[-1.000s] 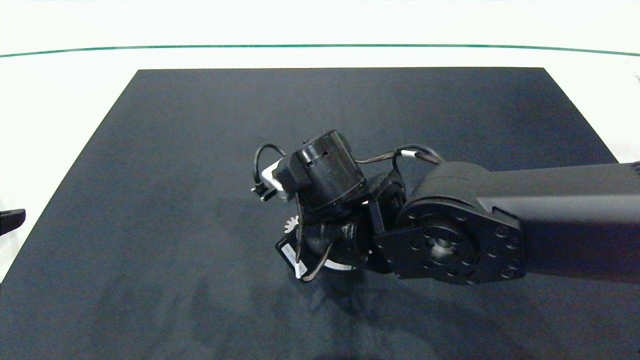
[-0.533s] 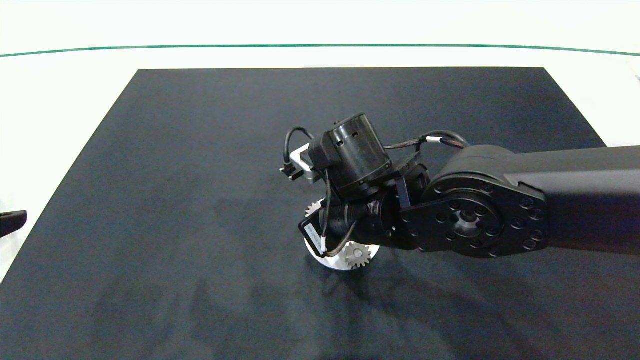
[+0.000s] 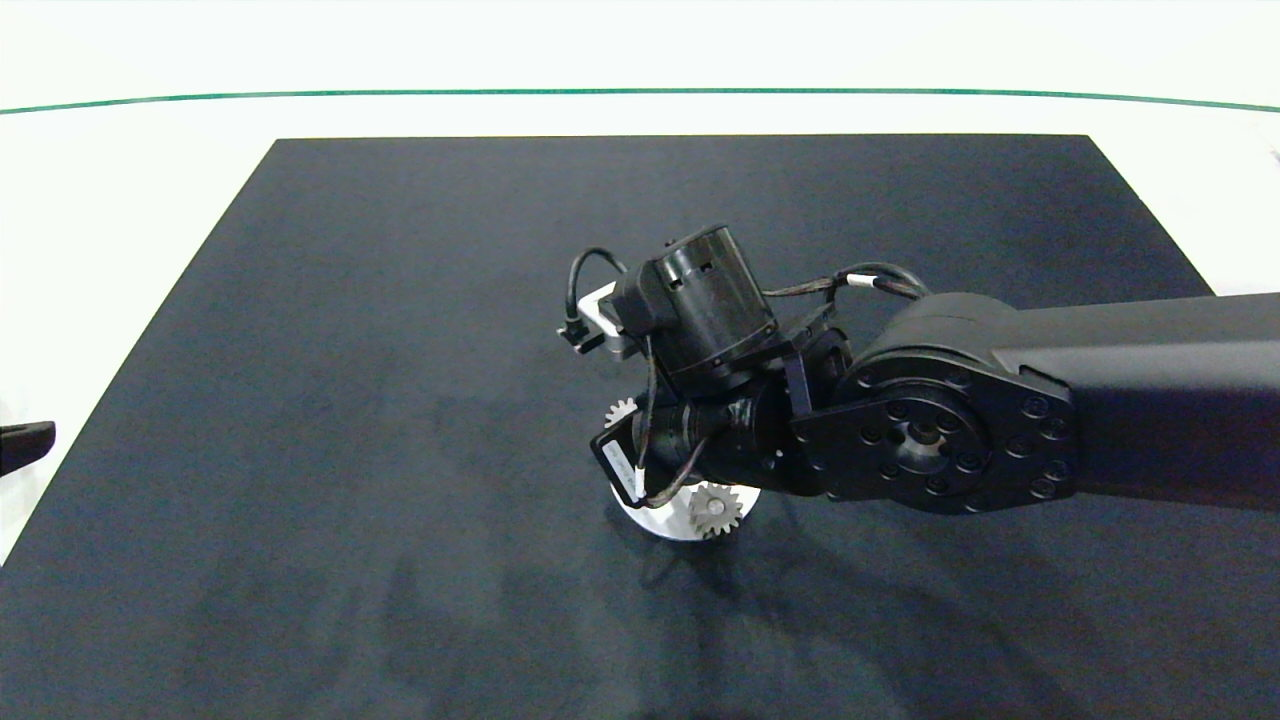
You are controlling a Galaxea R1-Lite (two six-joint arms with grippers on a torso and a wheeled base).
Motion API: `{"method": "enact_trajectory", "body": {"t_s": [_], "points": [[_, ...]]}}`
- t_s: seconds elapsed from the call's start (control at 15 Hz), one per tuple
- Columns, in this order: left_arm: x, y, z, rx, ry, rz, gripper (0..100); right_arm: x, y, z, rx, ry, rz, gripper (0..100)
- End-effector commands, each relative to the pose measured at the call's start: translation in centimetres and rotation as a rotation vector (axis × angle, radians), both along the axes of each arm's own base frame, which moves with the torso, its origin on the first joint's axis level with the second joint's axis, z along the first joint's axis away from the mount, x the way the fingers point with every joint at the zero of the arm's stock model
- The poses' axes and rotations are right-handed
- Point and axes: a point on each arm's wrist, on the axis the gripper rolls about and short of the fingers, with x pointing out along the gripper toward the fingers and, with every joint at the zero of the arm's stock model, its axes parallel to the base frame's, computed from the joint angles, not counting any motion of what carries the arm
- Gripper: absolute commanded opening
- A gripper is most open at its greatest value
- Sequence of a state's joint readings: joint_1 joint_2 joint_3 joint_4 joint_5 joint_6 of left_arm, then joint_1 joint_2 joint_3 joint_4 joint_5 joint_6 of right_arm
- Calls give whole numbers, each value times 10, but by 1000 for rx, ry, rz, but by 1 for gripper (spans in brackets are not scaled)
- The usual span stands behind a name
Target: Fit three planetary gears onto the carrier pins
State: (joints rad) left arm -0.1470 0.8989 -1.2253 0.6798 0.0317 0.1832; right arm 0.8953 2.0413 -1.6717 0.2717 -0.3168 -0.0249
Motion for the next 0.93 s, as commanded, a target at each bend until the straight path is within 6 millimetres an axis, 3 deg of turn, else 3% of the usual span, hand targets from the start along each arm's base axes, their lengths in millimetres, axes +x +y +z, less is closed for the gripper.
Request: {"method": "enact_trajectory", "body": {"t_s": [0.07, 0.93], "points": [[0, 0, 0, 2, 5, 0, 100, 0, 1, -2, -4, 0, 1, 19], [0, 0, 0, 2, 4, 1, 100, -1, 4, -5, -12, 4, 5, 19]]}}
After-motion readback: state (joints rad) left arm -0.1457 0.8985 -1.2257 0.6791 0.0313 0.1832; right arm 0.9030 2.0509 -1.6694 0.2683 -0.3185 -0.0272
